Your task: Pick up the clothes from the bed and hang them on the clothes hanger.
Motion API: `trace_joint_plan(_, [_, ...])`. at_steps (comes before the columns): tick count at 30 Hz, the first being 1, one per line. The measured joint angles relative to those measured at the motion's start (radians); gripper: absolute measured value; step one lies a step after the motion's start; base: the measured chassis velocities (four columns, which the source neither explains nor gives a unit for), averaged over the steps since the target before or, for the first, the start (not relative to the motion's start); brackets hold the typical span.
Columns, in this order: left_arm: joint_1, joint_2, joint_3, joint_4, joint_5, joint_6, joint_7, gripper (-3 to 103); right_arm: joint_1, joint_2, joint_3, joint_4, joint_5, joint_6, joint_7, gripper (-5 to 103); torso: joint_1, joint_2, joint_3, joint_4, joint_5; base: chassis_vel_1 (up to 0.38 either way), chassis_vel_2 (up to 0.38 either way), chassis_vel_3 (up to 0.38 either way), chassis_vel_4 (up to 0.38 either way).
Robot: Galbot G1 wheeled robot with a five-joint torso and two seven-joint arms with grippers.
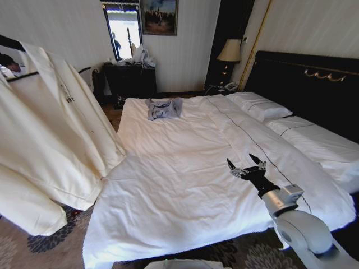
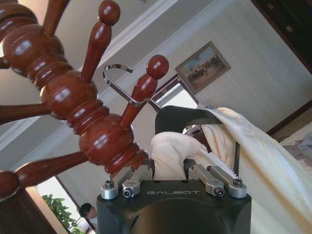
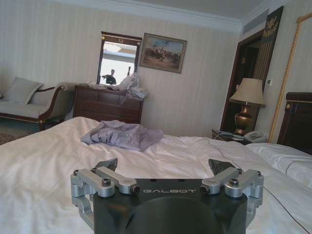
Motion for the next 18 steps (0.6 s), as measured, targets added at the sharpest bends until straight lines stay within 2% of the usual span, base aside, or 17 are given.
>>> trace_joint_plan(2, [0.012, -0.004, -0.012, 0.001, 0.0, 0.001, -0.002, 26, 0.0, 0.0, 0.0, 0.0, 0.0, 0.0, 0.0, 100, 0.0, 0.0, 0.0, 0.0, 0.0001, 0.0, 0.0, 0.0, 0.0])
trace_joint_plan(9, [0.132, -0.029, -0.144, -0.008, 0.004, 0.01, -0.011, 26, 0.0, 0.0, 0.0, 0.0, 0.0, 0.0, 0.0, 100, 0.0, 0.0, 0.0, 0.0, 0.0003, 0.0, 0.0, 0.0, 0.0])
trace_joint_plan(15, [0.122, -0.027, -0.137, -0.025, 0.005, 0.016, -0.013, 26, 0.0, 0.0, 0.0, 0.0, 0.0, 0.0, 0.0, 100, 0.0, 0.0, 0.0, -0.0002, 0.0004, 0.0, 0.0, 0.0, 0.0])
trace_joint_plan(18, [0.089, -0.023, -0.104, -0.026, 0.005, 0.019, -0.02, 26, 0.0, 0.0, 0.0, 0.0, 0.0, 0.0, 0.0, 100, 0.0, 0.0, 0.0, 0.0001, 0.0001, 0.0, 0.0, 0.0, 0.0])
